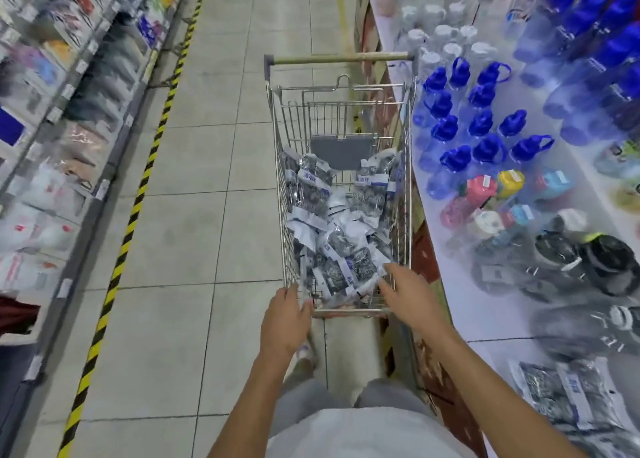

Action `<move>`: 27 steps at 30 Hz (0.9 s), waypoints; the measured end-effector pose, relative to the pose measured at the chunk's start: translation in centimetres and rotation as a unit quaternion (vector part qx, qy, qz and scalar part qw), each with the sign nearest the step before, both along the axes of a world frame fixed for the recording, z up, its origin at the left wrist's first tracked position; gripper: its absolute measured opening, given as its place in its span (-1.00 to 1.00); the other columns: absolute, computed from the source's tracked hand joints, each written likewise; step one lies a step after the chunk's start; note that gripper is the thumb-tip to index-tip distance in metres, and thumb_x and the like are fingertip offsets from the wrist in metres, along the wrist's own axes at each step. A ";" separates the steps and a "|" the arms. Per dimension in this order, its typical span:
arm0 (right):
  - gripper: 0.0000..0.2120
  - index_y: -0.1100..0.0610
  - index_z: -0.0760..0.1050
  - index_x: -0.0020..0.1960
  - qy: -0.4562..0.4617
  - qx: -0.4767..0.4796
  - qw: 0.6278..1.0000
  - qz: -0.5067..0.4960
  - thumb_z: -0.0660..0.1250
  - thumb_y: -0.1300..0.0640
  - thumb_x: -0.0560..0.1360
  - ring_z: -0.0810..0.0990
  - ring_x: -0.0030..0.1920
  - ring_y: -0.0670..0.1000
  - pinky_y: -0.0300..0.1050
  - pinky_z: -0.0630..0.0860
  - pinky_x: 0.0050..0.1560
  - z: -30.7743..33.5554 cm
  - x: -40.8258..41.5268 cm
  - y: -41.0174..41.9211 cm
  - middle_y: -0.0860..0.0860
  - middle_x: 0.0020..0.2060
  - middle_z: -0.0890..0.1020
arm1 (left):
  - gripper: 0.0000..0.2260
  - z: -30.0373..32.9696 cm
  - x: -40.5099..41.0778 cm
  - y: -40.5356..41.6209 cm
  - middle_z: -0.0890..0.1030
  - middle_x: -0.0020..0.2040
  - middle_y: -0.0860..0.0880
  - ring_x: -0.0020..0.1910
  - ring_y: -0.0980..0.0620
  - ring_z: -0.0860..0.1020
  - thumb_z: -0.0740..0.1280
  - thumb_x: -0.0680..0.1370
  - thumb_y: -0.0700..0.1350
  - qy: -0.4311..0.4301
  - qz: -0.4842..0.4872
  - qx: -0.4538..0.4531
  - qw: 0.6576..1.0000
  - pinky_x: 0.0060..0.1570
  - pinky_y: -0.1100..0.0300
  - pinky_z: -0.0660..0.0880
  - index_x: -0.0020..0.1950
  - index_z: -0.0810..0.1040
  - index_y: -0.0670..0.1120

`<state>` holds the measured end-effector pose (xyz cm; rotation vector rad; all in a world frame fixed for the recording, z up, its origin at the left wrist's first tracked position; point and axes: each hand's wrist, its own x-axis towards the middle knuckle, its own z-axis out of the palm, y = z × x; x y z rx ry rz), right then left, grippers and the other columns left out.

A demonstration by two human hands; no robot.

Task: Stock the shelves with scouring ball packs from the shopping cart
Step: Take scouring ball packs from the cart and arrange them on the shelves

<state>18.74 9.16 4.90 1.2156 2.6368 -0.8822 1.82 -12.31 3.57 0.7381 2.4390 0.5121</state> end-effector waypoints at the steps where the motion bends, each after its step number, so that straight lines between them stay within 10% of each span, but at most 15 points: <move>1: -0.57 0.03 0.44 0.48 0.000 -0.015 1.000 -0.013 0.24 -0.12 0.67 0.59 0.30 0.06 0.04 0.52 0.25 -0.3 -1.6 1.2 0.03 0.38 0.58 | -0.54 -0.5 -1.7 1.2 0.50 0.41 -0.12 0.37 -0.12 0.48 0.21 0.70 0.08 -0.008 -0.002 0.001 1.000 0.30 0.00 0.46 0.55 0.37 -0.09; 27: -0.35 0.15 0.19 0.60 -0.014 -0.274 0.888 -0.370 0.37 -0.02 0.63 0.54 0.26 0.15 0.20 0.49 0.34 -15.9 -24.5 26.7 0.20 0.46 0.46 | -0.52 -15.8 -29.3 30.7 0.43 0.38 -0.25 0.35 -0.25 0.48 0.44 0.59 -0.14 -0.155 0.054 -0.103 0.981 0.45 -0.15 0.42 0.45 0.37 -0.20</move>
